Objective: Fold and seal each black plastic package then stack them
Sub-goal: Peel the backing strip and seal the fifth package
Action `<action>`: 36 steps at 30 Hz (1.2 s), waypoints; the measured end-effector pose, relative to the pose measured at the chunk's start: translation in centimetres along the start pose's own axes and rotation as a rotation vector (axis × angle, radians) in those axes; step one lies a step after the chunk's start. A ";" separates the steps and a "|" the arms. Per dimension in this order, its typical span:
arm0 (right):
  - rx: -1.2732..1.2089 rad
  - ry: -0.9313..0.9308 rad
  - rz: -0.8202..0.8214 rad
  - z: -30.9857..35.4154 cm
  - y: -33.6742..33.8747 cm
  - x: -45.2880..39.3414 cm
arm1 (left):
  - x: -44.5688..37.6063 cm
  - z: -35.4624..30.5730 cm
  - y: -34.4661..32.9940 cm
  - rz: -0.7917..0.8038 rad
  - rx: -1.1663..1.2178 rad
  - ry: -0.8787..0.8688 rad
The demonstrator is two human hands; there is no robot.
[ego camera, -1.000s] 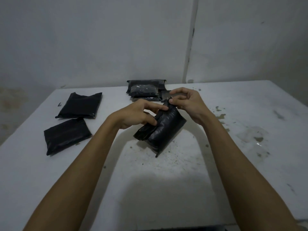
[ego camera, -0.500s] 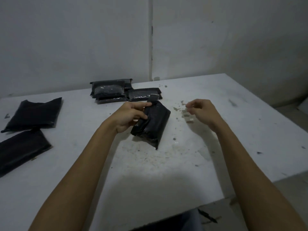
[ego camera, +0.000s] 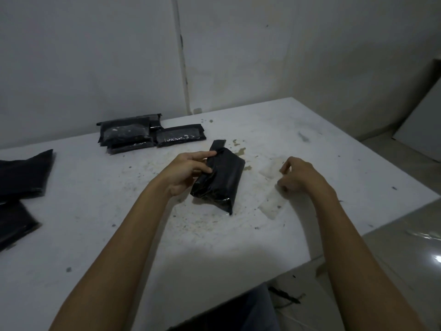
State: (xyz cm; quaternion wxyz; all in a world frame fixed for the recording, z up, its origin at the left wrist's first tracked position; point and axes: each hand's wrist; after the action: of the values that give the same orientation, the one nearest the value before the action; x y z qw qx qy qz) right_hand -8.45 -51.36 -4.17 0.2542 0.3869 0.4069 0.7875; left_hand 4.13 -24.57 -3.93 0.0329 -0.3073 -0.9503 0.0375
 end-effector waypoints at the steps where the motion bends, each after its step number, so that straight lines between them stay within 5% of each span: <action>1: -0.013 -0.003 -0.024 0.0 -0.1 0.1 | 0.0 0.0 0.1 -0.002 0.001 0.002; 9: -0.080 0.047 -0.156 -0.3 -0.4 0.6 | 0.7 0.1 0.2 -0.021 -0.016 0.006; 19: -0.250 0.412 0.036 3.5 0.7 3.8 | 2.8 0.1 2.3 -0.101 -0.013 -0.024; 27: -0.401 0.748 0.320 8.7 -1.4 8.1 | 6.8 0.0 7.4 -0.285 0.012 -0.071; 36: -0.646 0.743 0.736 14.7 -5.4 11.4 | 12.4 0.8 11.2 -0.520 0.031 -0.150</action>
State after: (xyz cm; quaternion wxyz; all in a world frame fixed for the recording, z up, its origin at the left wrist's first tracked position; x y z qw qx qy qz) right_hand -2.47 -33.82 1.36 -0.0888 0.1050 0.0491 0.9893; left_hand 0.55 -8.23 -5.24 -0.0243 -0.0486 -0.9964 0.0652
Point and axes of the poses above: each hand's wrist, its own x-axis away from the middle knuckle, its own y-axis out of the back of the hand, z = x × y, and after that the axes turned 15 degrees about -y, right-handed
